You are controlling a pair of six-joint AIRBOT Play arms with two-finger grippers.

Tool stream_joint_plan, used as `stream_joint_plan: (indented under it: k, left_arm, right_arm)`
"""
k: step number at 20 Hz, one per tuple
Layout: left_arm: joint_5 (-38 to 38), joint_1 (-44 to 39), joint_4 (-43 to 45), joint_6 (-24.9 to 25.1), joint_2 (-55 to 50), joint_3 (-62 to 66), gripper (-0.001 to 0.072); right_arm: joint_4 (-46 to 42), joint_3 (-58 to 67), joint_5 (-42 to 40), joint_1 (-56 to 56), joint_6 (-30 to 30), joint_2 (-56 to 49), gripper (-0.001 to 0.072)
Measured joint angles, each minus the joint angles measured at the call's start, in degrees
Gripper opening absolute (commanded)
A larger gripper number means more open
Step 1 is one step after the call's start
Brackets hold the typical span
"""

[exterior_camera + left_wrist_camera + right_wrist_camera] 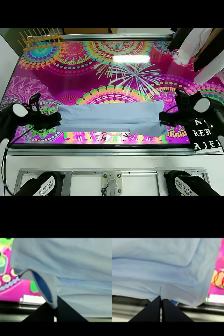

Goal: Fold the clothes and pants, and hang the long-sleeved shirts on hangers.

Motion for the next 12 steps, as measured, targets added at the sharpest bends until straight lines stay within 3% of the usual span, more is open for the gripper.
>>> stream_joint_plan:
  k: [7,8,9,10,11,12]
  left_arm:
    - [0.83,-0.44,-0.24,0.02,-16.68,12.90,0.0006]
    - [0.92,-0.44,-0.24,0.02,-18.60,14.32,0.0007]
    - [1.09,-0.44,-0.26,0.04,-20.15,15.52,0.0068]
    - [1.38,-0.44,-0.33,0.09,-21.70,16.72,0.0387]
    - [1.81,-0.44,-0.76,0.20,-22.95,17.79,0.0573]
    - [2.47,-0.44,-1.62,0.17,-23.93,18.91,0.0569]
  right_arm:
    - [4.96,7.28,-12.09,0.07,-2.97,-12.55,0.0021]
    - [6.54,7.56,-14.05,0.09,-3.93,-13.79,0.0060]
    - [8.33,7.78,-16.24,0.09,-5.07,-15.06,0.0247]
    - [10.19,7.93,-18.43,0.09,-5.90,-16.06,0.0500]
    - [11.98,8.04,-20.37,0.09,-6.54,-16.94,0.0627]
    - [13.97,8.11,-22.51,0.09,-7.08,-17.70,0.0629]
